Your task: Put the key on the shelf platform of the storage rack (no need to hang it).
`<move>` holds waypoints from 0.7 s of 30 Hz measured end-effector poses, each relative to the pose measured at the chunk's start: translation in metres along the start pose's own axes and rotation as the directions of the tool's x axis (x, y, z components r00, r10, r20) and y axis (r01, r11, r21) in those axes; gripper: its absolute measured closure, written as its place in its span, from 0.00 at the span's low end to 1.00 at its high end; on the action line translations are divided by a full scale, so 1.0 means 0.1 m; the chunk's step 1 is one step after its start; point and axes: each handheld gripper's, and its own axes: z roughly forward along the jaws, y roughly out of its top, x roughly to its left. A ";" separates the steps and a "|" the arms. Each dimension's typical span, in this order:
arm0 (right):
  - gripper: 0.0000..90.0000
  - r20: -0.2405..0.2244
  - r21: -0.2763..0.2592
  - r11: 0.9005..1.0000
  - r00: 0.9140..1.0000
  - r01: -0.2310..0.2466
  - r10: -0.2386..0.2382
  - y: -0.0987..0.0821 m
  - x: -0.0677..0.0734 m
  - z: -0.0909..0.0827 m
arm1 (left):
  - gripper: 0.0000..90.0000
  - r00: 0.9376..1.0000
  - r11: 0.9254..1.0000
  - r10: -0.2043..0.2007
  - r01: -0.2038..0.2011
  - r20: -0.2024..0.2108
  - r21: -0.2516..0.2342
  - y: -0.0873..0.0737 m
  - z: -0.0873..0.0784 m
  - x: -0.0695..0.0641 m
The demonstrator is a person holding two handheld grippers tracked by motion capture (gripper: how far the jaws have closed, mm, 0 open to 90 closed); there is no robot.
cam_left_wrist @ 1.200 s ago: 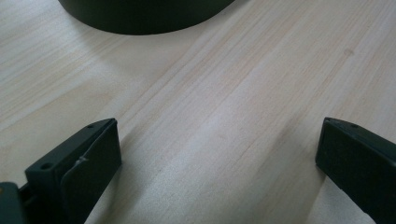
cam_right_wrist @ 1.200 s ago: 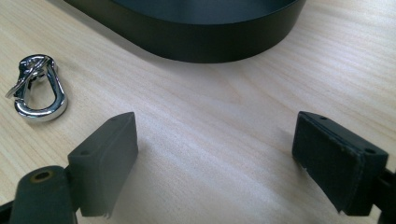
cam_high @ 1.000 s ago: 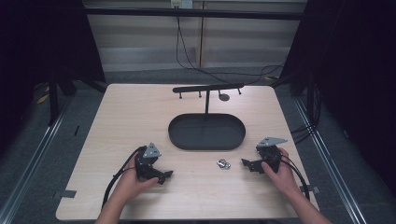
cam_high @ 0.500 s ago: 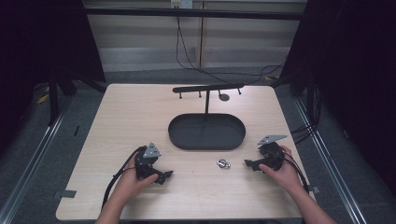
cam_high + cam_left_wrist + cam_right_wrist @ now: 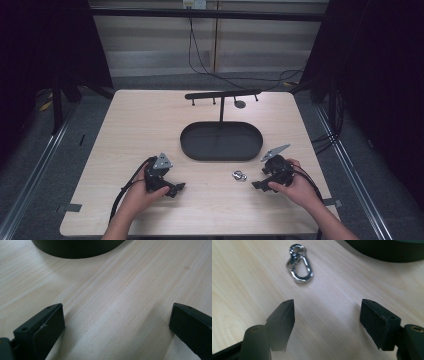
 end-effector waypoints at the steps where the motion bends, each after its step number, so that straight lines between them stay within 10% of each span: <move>1: 0.33 0.000 0.000 1.000 1.000 0.000 0.000 0.00 0.00 0.00 | 0.00 1.000 1.000 0.000 0.000 0.000 0.000 0.00 0.00 0.00; 21: 0.40 -0.050 0.105 0.993 0.997 0.059 -0.054 0.35 0.15 0.03 | 0.00 1.000 1.000 0.000 0.000 0.000 -0.001 0.00 0.00 0.00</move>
